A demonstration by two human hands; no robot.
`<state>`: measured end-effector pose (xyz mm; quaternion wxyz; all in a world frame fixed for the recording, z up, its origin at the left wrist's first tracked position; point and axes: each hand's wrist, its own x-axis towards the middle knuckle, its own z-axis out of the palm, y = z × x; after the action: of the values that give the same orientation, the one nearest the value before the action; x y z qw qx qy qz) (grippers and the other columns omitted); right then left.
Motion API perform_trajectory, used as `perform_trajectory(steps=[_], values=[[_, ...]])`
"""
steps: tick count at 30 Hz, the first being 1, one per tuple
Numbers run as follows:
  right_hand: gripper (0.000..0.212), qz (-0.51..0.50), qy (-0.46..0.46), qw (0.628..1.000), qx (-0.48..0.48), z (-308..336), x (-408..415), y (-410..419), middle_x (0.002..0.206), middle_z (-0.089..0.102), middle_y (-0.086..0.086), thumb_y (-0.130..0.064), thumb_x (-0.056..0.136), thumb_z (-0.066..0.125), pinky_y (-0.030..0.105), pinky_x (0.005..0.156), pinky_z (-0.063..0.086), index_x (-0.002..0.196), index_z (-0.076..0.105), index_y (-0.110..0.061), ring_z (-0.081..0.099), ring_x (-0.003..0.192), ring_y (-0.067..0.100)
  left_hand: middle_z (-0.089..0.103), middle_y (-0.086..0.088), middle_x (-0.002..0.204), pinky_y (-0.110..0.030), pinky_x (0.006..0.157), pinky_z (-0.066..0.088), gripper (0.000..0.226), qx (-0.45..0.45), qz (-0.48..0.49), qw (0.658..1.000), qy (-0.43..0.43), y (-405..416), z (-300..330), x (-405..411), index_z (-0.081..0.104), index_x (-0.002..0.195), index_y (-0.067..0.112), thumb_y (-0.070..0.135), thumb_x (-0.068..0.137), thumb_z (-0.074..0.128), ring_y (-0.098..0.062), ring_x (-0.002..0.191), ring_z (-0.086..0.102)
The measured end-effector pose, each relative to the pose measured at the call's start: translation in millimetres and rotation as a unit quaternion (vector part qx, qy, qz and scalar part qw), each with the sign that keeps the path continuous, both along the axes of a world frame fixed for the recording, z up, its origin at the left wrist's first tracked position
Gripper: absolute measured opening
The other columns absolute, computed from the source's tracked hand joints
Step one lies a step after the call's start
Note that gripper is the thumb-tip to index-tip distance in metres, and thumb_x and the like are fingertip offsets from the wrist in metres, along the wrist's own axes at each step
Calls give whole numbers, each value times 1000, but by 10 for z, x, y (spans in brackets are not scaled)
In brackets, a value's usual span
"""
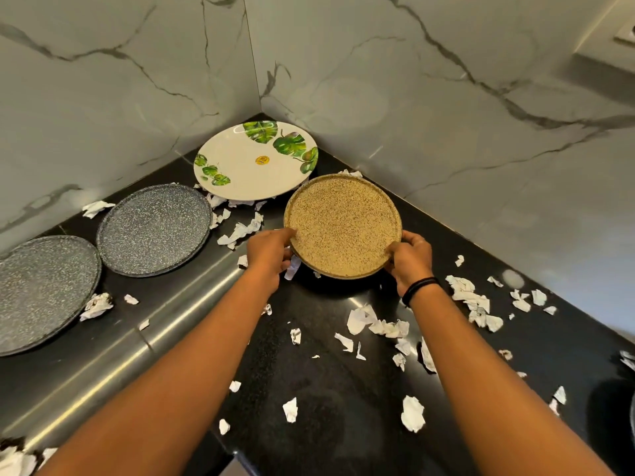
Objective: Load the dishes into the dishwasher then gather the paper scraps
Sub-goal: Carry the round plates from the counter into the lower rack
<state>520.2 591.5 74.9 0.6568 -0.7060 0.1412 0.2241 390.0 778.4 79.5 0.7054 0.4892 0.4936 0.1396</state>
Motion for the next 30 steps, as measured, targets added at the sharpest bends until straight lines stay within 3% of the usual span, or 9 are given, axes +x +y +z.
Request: perform_trajectory(steps=[3, 6, 8, 11, 13, 15, 19, 25, 30], values=[[37, -25, 1, 999, 23, 69, -262, -99, 102, 61, 9, 9, 87, 44, 41, 75, 52, 116, 53, -13, 59, 81, 20, 71, -8, 83, -37, 69, 56, 14, 3, -29, 999, -36, -15, 65, -246, 64, 100, 9, 21, 93, 70, -24, 74, 65], [37, -33, -10, 999, 18, 106, -622, -212, 97, 57, 6, 7, 86, 43, 39, 72, 48, 113, 52, -16, 55, 79, 17, 67, -2, 75, -35, 65, 54, 24, 10, -56, 997, -47, -55, 99, -539, 63, 108, 7, 29, 98, 63, -22, 72, 63], [41, -35, -10, 999, 18, 106, -859, -288, 96, 58, 5, 8, 85, 41, 38, 69, 46, 117, 54, -14, 54, 79, 17, 66, -4, 82, -34, 65, 53, 29, 25, -72, 996, -42, -116, 133, -723, 64, 109, 9, 36, 100, 59, -23, 75, 63], [42, -41, -18, 999, 26, 123, -1218, -388, 102, 61, 7, 10, 85, 42, 36, 66, 46, 116, 58, -14, 56, 81, 17, 73, -6, 89, -39, 75, 57, 37, 19, -79, 996, -46, -219, 177, -1017, 70, 110, 7, 41, 100, 58, -26, 83, 68], [41, -47, -21, 998, 34, 156, -1406, -445, 105, 63, 8, 10, 86, 42, 38, 72, 49, 112, 59, -15, 59, 87, 20, 75, -4, 88, -39, 76, 58, 39, 23, -83, 995, -53, -286, 199, -1195, 71, 112, 7, 41, 102, 56, -27, 85, 70], [41, -46, -22, 998, 39, 218, -1592, -499, 104, 64, 8, 11, 86, 41, 40, 76, 49, 111, 60, -14, 59, 89, 22, 75, -2, 90, -34, 71, 55, 39, 30, -83, 994, -62, -375, 251, -1382, 71, 115, 8, 40, 104, 52, -24, 86, 70], [38, -58, -41, 997, 36, 338, -1941, -644, 93, 63, 8, 10, 85, 44, 37, 65, 44, 109, 63, -12, 53, 82, 23, 73, 8, 94, -29, 72, 51, 36, 33, -90, 993, -74, -599, 351, -1703, 70, 112, 17, 43, 106, 46, -8, 86, 67], [17, -108, -58, 991, 57, 363, -2417, -1088, 88, 68, 4, -3, 94, 57, 41, 78, 52, 88, 65, -17, 62, 83, 20, 76, -6, 110, -48, 93, 56, 43, 20, -116, 990, -81, -997, 303, -1973, 72, 115, 17, 49, 104, 46, -24, 104, 71], [13, -166, -51, 983, 56, 371, -2675, -1580, 87, 68, 4, -4, 95, 58, 38, 76, 53, 91, 64, -15, 63, 80, 19, 77, -7, 105, -52, 95, 56, 40, -12, -137, 988, -68, -1464, 280, -2067, 73, 114, 13, 44, 104, 51, -26, 102, 72]])
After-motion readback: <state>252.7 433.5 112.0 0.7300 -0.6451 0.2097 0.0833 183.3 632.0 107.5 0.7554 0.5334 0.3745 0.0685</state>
